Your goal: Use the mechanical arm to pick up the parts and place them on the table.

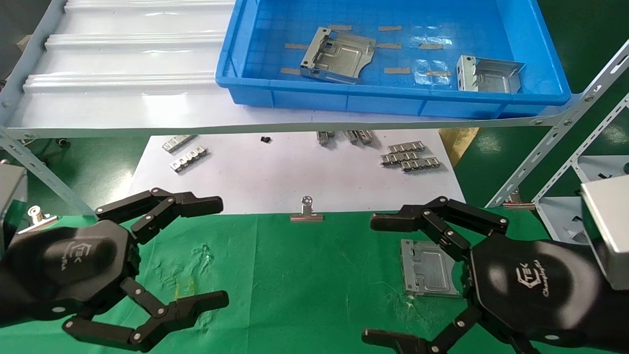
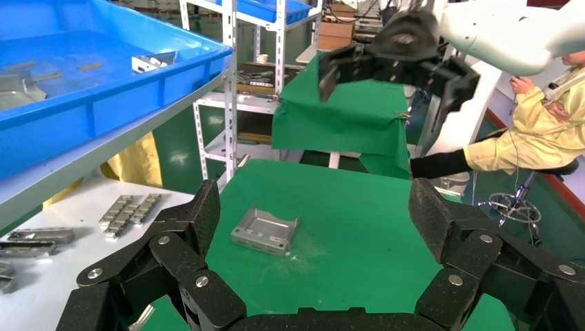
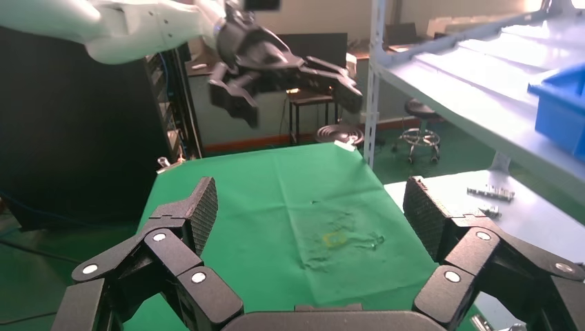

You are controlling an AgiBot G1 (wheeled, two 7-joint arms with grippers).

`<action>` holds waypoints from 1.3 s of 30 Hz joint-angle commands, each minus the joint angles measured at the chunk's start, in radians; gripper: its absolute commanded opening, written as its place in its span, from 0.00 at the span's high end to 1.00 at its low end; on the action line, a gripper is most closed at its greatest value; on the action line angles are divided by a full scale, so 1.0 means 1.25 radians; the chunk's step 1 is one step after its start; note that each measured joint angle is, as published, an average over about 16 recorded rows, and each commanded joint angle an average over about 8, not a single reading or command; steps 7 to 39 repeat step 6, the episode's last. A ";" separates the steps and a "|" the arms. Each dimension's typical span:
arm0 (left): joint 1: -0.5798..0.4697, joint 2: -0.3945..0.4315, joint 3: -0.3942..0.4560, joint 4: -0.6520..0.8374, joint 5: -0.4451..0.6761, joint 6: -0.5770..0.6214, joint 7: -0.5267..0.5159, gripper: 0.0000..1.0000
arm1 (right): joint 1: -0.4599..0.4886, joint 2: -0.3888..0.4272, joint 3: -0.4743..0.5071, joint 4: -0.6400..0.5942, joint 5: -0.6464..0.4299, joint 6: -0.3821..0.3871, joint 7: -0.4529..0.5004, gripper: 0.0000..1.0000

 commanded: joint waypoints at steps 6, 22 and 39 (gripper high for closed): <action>0.000 0.000 0.000 0.000 0.000 0.000 0.000 0.00 | -0.026 0.016 0.033 0.034 0.014 0.003 0.013 0.00; 0.000 0.000 0.000 0.000 0.000 0.000 0.000 0.00 | -0.026 0.016 0.033 0.034 0.014 0.003 0.013 0.00; 0.000 0.000 0.000 0.000 0.000 0.000 0.000 0.00 | -0.026 0.016 0.033 0.034 0.014 0.003 0.013 0.00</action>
